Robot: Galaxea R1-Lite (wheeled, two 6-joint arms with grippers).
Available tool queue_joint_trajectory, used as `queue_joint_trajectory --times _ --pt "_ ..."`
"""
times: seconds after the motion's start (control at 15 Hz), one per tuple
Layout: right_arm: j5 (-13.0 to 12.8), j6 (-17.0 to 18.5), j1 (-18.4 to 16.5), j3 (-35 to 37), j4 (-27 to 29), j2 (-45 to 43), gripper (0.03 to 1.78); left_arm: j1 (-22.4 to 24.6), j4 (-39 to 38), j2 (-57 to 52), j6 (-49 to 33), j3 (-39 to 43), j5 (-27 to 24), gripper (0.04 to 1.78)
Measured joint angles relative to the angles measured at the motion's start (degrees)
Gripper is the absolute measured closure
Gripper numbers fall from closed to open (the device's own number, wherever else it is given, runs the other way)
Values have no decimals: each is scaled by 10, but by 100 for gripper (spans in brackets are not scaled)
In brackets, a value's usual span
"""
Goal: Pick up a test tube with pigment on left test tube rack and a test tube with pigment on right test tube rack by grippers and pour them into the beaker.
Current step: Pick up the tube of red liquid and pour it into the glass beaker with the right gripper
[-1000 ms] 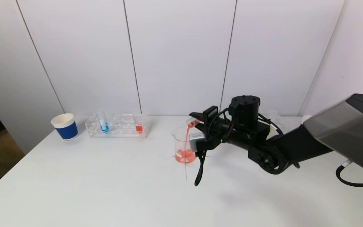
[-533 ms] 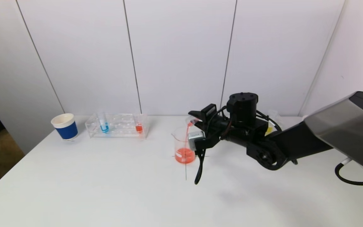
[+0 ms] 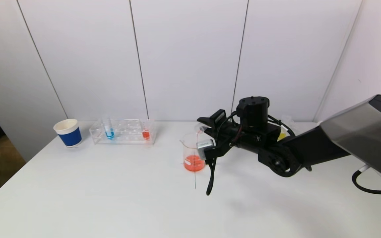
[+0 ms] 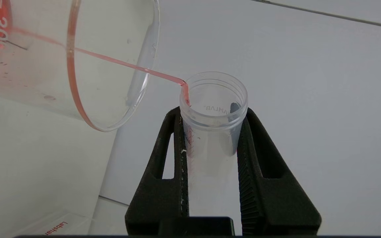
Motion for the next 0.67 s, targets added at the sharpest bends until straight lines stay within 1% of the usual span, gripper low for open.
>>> queue_joint_trajectory --times 0.53,0.67 --pt "0 -47 0 -4 8 -1 133 0 0 0 0 0 0 6" --pt "-1 -54 3 -4 14 -1 133 0 0 0 0 0 0 6"
